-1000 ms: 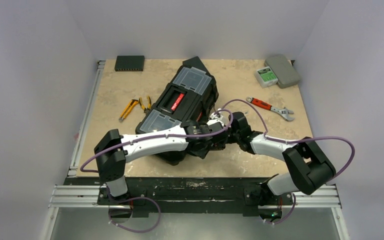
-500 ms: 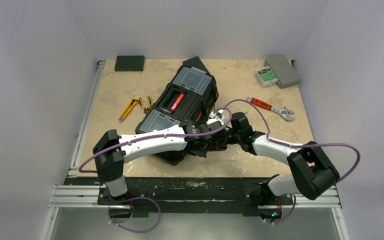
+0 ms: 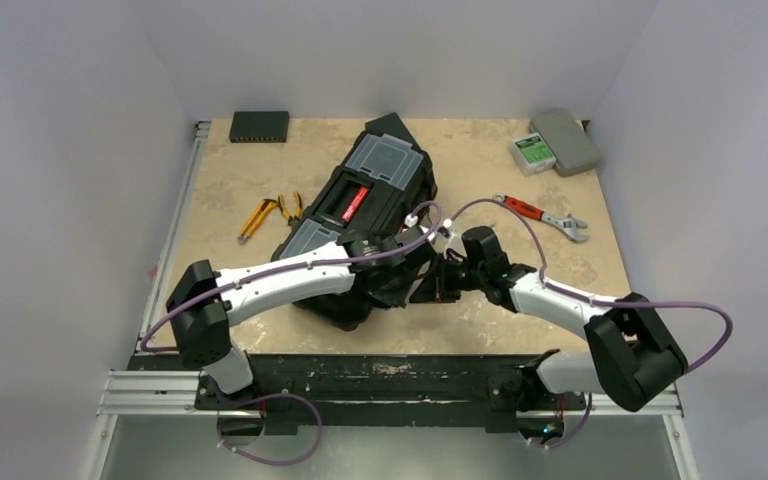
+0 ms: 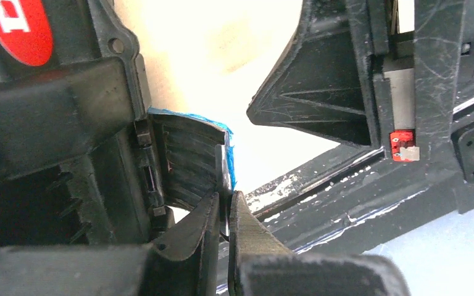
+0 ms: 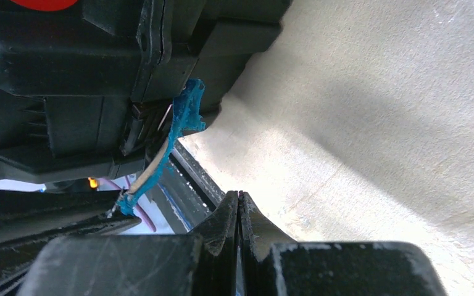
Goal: Pack the tool kit
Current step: Close the toolbox at the center of the board.
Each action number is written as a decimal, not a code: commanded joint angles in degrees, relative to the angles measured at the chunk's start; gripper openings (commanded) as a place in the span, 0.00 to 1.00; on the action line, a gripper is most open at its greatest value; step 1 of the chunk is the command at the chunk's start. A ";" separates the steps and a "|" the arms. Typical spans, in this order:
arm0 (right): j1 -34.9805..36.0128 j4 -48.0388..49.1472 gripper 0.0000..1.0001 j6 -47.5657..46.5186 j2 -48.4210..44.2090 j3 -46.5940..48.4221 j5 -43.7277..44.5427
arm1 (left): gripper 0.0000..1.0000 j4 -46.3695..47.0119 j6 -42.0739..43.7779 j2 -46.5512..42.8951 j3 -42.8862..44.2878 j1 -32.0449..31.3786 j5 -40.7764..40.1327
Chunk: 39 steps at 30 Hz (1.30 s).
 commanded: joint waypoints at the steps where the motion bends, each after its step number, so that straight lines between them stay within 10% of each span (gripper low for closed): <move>1: -0.07 -1.27 0.00 -1.16 -2.63 0.48 2.19 | 0.00 1.65 2.13 -5.07 -2.03 2.25 4.05; 5: -0.13 -1.21 0.06 -0.79 -4.77 -0.64 3.48 | 0.00 1.78 2.29 -8.07 -3.08 3.35 4.61; 18: 0.02 10.07 0.83 5.41 -21.72 -13.76 8.15 | 0.00 -1.35 2.88 -10.42 -1.26 4.40 2.86; 39: 1.34 25.87 0.94 11.92 -24.20 -20.06 9.42 | 0.00 -0.97 3.32 -11.81 0.22 5.63 6.86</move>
